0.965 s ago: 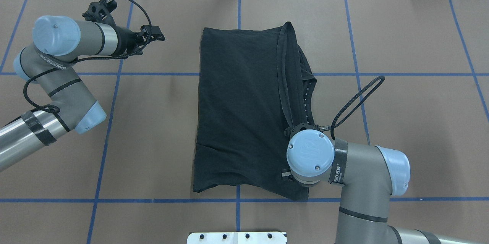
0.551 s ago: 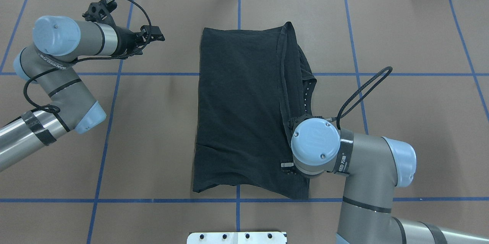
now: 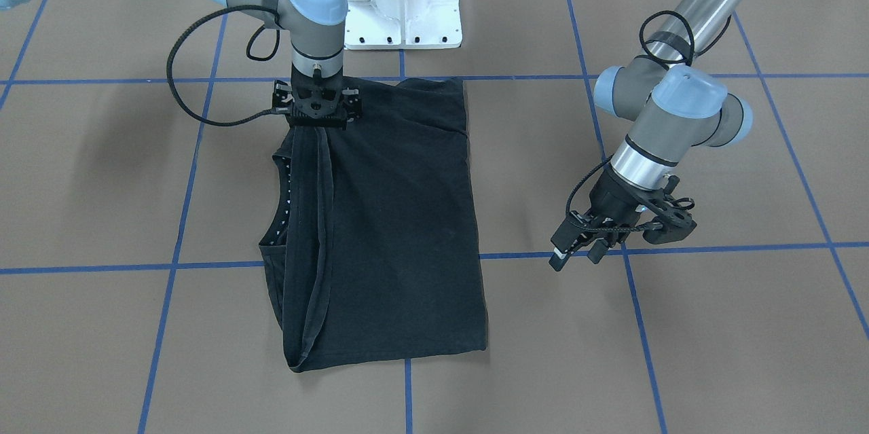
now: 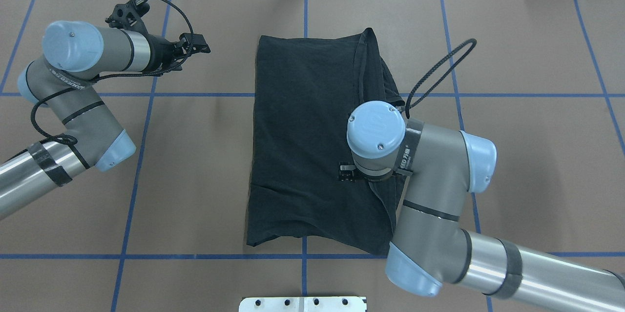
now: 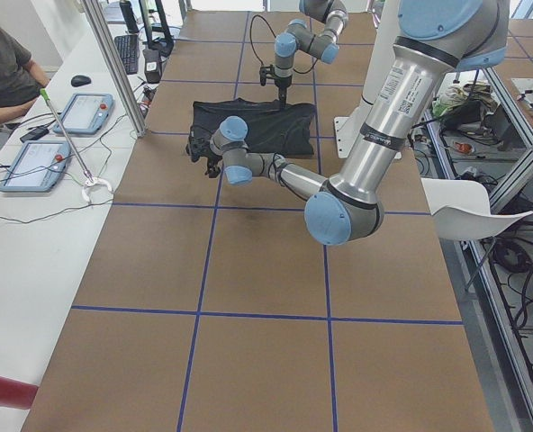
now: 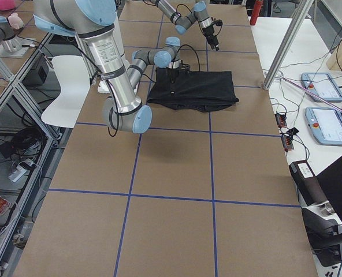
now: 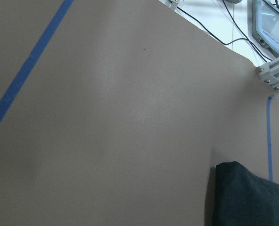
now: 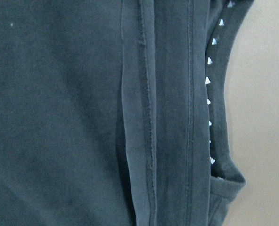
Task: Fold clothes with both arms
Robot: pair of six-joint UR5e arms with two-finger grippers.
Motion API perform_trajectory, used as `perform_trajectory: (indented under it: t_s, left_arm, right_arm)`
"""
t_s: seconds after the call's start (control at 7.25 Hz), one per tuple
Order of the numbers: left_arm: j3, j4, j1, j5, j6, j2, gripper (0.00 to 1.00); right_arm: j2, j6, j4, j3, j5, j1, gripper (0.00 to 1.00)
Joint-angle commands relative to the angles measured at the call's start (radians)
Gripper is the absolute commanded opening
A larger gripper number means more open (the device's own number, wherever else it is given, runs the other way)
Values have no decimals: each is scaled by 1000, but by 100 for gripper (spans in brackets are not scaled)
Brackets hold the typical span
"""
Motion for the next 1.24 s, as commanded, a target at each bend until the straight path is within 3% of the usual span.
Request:
perform_trajectory:
  t_s: [0.0,0.14,0.41,0.83,1.1]
  left_arm:
    - [2,0,1,0,0,0,100]
    - [2,0,2,0,0,0,100]
    - [2,0,2,0,0,0,100]
    - [2,0,2,1,0,0,100]
    - [2,0,2,1,0,0,100]
  right_arm:
    - [77,-74,27,-140,-6,42,93]
    - [89,-85,27,-164,-11,50,79]
    - [89,-94,25,-173,-12,50,61]
    - [88,-91,25,-178,-12,43,41]
    - [86,-91,25,-181,-12,43,5]
